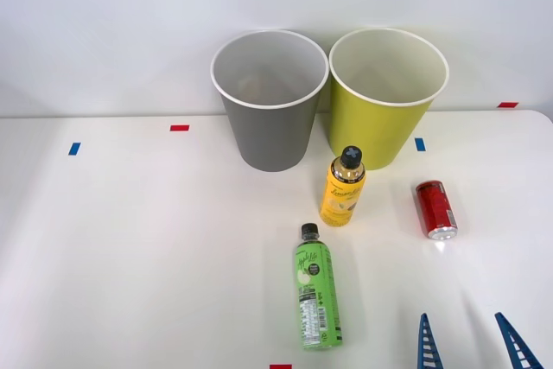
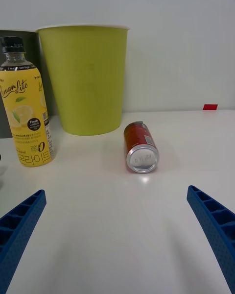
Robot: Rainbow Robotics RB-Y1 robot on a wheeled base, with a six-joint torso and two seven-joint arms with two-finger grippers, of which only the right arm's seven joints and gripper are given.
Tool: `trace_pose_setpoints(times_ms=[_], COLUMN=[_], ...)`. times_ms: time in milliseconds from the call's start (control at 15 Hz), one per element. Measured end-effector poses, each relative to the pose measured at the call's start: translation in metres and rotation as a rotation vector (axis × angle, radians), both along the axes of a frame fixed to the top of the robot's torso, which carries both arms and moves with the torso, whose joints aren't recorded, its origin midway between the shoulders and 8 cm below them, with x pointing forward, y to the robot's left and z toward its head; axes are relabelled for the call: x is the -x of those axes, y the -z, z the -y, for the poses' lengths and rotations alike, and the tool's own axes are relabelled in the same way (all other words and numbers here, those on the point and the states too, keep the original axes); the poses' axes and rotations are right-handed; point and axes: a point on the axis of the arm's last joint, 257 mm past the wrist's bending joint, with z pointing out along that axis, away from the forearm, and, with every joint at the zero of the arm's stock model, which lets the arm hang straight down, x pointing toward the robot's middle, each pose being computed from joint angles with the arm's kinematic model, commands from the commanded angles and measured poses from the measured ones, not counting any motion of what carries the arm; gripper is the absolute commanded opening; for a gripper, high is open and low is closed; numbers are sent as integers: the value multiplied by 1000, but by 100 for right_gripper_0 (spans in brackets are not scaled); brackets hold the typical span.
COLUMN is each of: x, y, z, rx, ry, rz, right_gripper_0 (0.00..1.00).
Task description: Put cans in the gray bin, plastic bottles in the light green bin
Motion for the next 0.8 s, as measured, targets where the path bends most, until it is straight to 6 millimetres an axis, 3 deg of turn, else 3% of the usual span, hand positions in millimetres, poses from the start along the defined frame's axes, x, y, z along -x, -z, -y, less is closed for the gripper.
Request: trace_pose_setpoints(times_ms=[800], x=[0], y=[0], z=[0], rx=[0], ry=[0], rz=[0], right_gripper_0=[100])
